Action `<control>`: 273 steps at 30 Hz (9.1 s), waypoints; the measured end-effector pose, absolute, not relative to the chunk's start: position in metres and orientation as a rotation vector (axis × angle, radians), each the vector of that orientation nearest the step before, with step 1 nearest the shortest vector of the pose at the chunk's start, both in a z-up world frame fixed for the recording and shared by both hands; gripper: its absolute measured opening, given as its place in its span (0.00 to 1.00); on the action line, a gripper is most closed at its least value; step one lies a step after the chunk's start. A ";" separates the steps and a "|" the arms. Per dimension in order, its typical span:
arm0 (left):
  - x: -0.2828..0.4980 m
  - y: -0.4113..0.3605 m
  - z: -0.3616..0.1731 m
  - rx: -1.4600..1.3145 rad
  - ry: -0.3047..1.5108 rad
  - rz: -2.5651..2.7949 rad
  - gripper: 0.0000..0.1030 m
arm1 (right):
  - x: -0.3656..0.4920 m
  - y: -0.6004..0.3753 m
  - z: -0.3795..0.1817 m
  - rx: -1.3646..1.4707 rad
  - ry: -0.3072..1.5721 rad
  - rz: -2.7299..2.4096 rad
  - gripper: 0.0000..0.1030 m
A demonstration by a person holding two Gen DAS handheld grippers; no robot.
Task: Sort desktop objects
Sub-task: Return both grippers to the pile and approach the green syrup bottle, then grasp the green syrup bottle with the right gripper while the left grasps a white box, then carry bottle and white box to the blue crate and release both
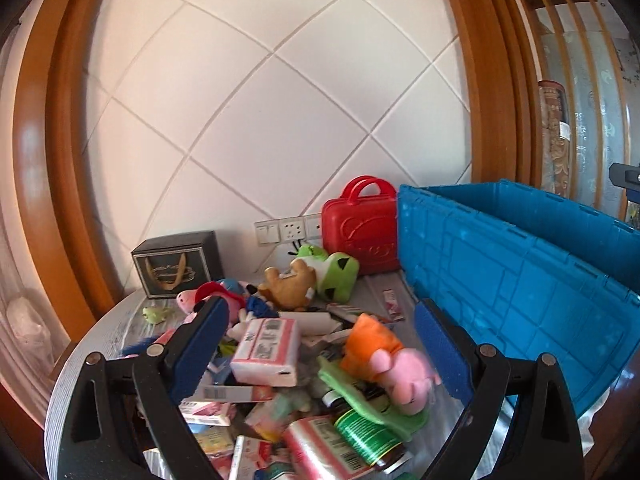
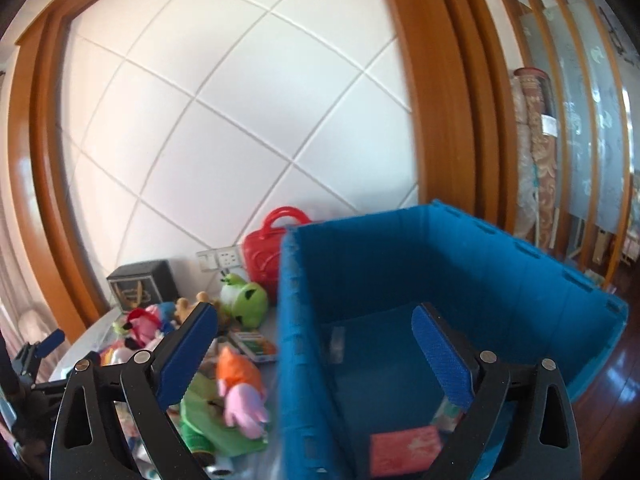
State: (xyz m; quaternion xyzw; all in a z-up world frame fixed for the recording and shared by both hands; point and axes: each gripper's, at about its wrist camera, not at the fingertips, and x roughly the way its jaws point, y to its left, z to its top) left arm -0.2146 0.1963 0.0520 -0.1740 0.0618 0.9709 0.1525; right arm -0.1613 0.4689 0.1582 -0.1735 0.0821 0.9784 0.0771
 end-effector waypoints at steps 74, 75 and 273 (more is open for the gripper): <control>-0.298 0.078 -0.138 -0.960 0.374 2.606 0.92 | -0.367 0.281 -0.100 -1.792 0.176 2.847 0.21; -0.294 0.077 -0.139 -0.965 0.366 2.602 0.92 | -0.356 0.273 -0.091 -1.761 0.108 2.890 0.26; -0.222 0.480 0.151 -0.453 0.353 2.385 0.73 | -0.147 0.616 0.217 -0.647 0.302 2.849 0.89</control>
